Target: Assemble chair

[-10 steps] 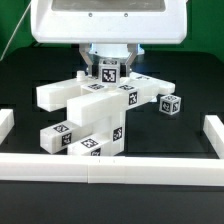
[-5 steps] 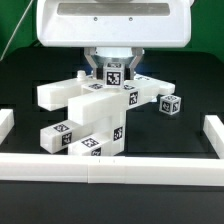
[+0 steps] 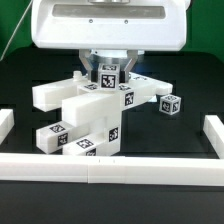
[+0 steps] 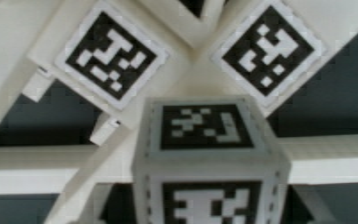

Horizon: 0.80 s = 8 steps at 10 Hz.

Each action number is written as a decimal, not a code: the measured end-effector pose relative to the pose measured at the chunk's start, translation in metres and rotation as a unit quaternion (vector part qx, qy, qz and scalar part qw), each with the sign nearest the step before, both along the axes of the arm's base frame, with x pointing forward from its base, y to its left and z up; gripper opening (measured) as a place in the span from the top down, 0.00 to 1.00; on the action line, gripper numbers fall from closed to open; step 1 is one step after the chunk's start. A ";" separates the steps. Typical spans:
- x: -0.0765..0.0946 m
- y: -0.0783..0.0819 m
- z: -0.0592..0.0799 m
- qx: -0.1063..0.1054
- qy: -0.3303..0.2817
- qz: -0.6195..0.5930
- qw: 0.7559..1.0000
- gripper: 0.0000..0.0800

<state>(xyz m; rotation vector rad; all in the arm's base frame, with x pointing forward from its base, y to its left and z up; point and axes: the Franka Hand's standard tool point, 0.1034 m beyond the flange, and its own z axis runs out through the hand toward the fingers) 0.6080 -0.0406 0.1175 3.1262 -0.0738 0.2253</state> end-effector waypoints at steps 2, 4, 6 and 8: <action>0.002 -0.004 -0.001 -0.002 -0.004 -0.003 1.000 0.64; 0.002 -0.004 0.000 -0.002 -0.004 -0.003 1.000 0.64; 0.002 -0.004 0.000 -0.002 -0.004 -0.003 1.000 0.64; 0.003 -0.005 0.001 -0.008 -0.019 -0.003 1.000 0.64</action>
Offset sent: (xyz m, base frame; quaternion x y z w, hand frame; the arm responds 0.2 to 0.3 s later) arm 0.0000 0.0000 0.0000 0.0000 0.0000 0.0000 1.0000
